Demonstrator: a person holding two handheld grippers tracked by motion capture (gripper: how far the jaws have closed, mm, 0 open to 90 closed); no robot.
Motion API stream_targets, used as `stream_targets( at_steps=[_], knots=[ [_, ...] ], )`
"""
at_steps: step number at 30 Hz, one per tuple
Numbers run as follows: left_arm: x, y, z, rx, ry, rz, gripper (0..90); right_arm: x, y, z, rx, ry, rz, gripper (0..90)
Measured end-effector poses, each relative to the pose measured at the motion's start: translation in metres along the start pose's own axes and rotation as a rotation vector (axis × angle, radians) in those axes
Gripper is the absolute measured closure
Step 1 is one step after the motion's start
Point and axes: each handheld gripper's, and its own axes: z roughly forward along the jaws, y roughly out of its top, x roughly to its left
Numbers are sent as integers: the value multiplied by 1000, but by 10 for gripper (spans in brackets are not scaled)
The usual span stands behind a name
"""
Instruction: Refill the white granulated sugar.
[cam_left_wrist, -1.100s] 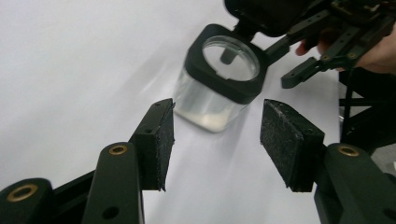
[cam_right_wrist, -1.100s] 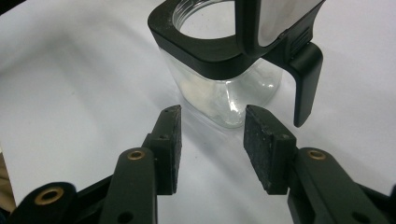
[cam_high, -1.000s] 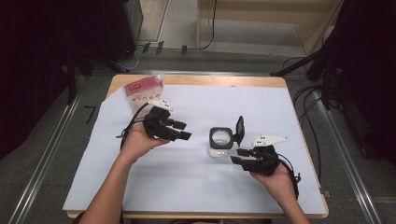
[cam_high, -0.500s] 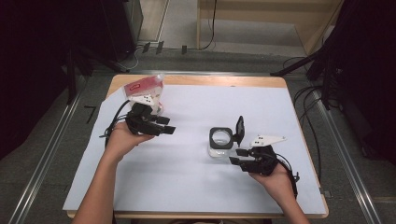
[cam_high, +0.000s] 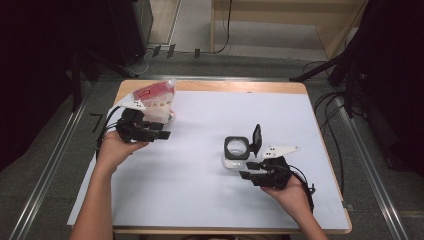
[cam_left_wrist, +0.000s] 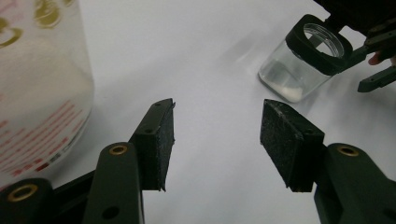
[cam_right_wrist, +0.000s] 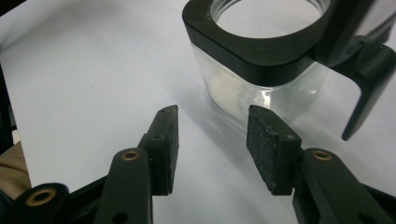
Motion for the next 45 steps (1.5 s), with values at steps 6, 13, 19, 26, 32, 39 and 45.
stream_targets(
  at_steps=[6,13,19,26,32,39,45],
  knots=[
    [14,-9,-18,-38,36,-45,458,0,2,3,13,8,-14,555],
    [33,-13,-32,-52,85,-81,454,2,3,6,22,16,-28,558],
    [45,-15,-43,-80,119,-112,449,2,3,5,26,14,-31,559],
    [60,-12,-53,-112,161,-150,437,2,-1,2,23,2,-20,559],
    [66,0,-47,-126,175,-131,413,5,-3,0,25,-8,-20,556],
    [74,15,-33,-128,154,-136,434,9,-4,2,33,-3,-26,552],
    [77,22,-17,-103,169,-132,485,16,-3,5,34,30,-42,530]
  ],
)
